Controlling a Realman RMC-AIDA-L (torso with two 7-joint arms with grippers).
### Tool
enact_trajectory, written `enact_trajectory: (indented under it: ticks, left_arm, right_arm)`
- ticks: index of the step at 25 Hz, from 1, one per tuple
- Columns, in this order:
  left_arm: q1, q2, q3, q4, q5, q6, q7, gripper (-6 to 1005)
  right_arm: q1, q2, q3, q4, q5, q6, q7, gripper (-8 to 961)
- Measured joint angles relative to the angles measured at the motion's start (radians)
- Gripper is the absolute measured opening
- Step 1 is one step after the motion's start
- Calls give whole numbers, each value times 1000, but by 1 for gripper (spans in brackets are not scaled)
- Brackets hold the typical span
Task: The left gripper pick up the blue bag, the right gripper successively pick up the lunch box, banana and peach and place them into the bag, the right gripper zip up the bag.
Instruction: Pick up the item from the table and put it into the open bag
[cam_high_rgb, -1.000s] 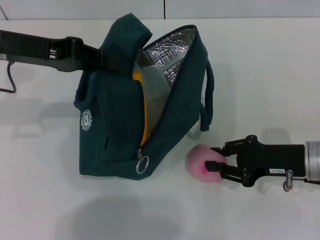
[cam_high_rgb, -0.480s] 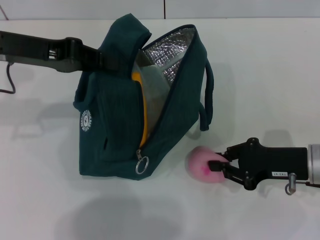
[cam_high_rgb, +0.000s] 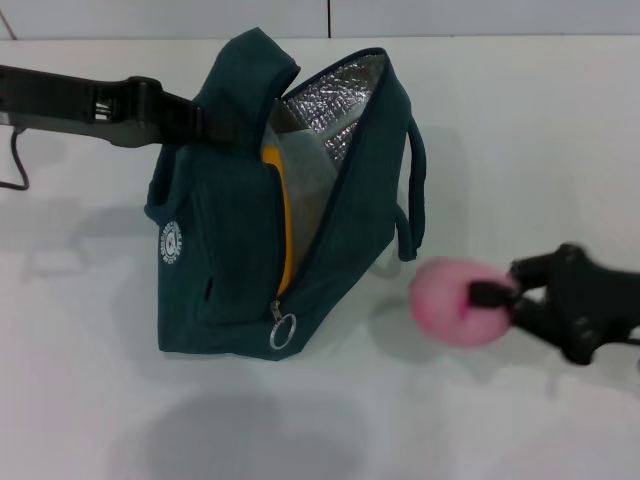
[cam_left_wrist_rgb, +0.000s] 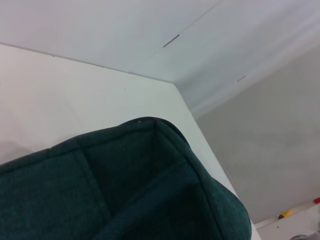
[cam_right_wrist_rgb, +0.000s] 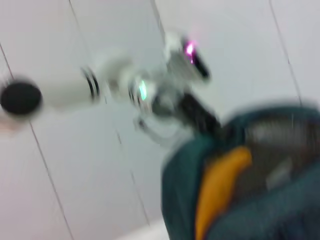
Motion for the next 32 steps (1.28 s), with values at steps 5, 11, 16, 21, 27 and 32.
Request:
enact_trajectory:
  ticks: [5,11,16,21,27,32]
  left_arm:
    - [0,4,-2,-42,-29,-2,1,36]
    - [2,11,-20,-62,-41,-8,5,36]
    - [2,11,-31,-62,-42,-9,6,36]
    - [2,11,-39,-62,-48,-11,7,36]
    - [3,7,-39,-62,-49,-12,8,36]
    - [4,5,-39,-62,-49,-14,9,36]
  right_arm:
    - [23,3,160,19,53,-137,12,58]
    - [143,10,161,51,127,-45,17,33]
    - [281,11,153,120,125,71,13,34]
    - [356,16,94,126,126,173,12,60]
    - [415,20,18,127,132,270,18,91]
    - [422,20,-18,128,183,307,17,117]
